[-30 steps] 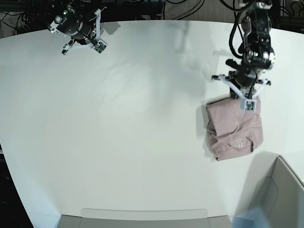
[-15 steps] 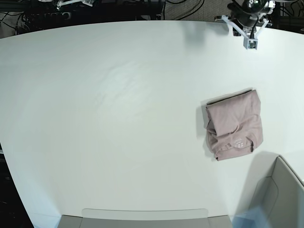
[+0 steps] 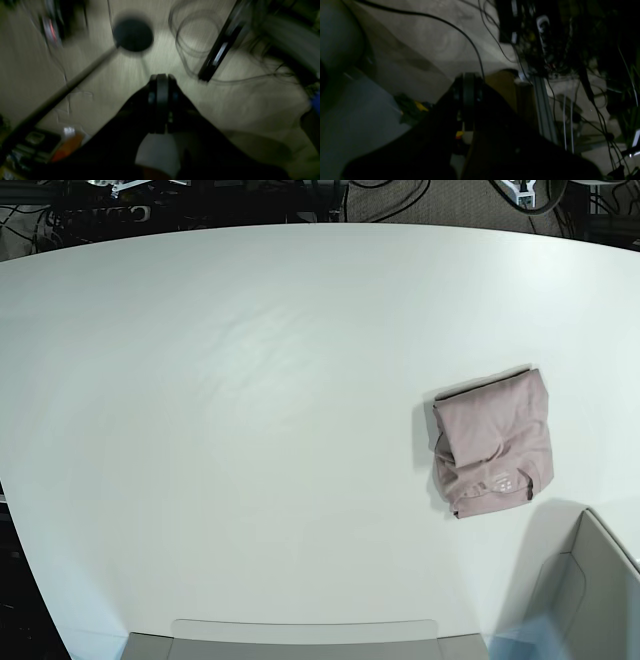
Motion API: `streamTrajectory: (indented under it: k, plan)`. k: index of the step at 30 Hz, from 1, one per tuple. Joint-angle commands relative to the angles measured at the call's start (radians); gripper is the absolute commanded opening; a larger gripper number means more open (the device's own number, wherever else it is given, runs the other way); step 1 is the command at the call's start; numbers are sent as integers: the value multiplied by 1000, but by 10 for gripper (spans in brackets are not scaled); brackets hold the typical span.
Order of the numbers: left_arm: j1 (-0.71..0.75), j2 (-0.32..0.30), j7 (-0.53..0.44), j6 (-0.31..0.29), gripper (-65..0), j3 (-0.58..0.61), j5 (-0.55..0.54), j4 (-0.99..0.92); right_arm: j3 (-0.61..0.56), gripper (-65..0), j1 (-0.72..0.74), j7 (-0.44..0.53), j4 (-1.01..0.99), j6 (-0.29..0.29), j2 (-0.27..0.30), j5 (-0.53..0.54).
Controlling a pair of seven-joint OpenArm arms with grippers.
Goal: Fold the T-shirt properly
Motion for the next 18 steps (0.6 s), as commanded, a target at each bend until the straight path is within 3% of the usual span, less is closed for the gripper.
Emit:
streamTrajectory:
  k: [1,5,9,18]
  plan:
    - [-17,-10,-25,-1,-650,-3,-5,-52,-34,-650,18,-1,-24,6,10,5]
    - [-108,-9,-109,-1,-650,3,-3,-258,-163,-650,131,9,-172,5,8,-38]
    - [-214,-10,-241,0,-650,123,-3,-491,-303,-650,244,168,-403,3,-6,-150]
    - [-362,11,-649,0,-650,320,-3,-878,-451,-650,483,351,-864,3,-132,-199]
